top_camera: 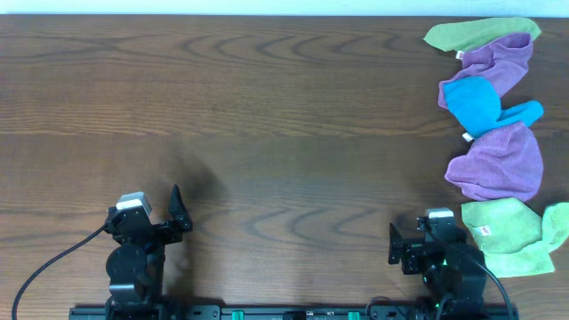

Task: Fold the cloth
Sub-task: 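Move the right gripper toward the lime-green cloth at the pile's front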

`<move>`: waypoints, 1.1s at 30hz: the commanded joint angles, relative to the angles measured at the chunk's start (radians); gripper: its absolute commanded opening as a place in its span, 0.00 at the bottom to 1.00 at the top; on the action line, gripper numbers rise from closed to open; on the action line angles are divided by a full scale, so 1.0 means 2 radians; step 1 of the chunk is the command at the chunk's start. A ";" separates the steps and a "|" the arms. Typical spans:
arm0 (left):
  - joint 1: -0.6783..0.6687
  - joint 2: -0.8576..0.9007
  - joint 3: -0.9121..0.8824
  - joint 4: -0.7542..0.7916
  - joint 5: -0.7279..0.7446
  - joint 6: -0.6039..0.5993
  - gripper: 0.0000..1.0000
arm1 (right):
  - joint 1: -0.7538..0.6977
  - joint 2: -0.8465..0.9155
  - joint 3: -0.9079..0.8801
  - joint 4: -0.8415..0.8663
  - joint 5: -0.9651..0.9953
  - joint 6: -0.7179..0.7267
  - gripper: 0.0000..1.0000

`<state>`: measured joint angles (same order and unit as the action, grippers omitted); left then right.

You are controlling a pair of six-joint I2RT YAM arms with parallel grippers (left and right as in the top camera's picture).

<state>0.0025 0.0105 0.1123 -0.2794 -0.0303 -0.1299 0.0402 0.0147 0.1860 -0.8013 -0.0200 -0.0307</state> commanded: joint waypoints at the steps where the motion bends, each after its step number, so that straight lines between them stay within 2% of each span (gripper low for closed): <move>1: -0.002 -0.003 -0.013 -0.003 -0.002 0.007 0.95 | -0.003 -0.005 -0.005 0.001 -0.003 -0.004 0.99; 28: -0.002 -0.003 -0.013 -0.003 -0.002 0.007 0.95 | -0.003 -0.005 -0.005 0.001 0.009 -0.004 0.99; 30: -0.002 -0.003 -0.013 -0.003 -0.002 0.007 0.95 | -0.003 -0.005 -0.005 0.014 0.032 -0.004 0.99; 33: -0.002 -0.003 -0.013 -0.003 -0.002 0.007 0.95 | -0.003 -0.005 -0.005 0.078 0.064 0.000 0.99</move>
<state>0.0025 0.0105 0.1123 -0.2794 -0.0303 -0.1299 0.0402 0.0147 0.1822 -0.6876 0.0418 -0.0303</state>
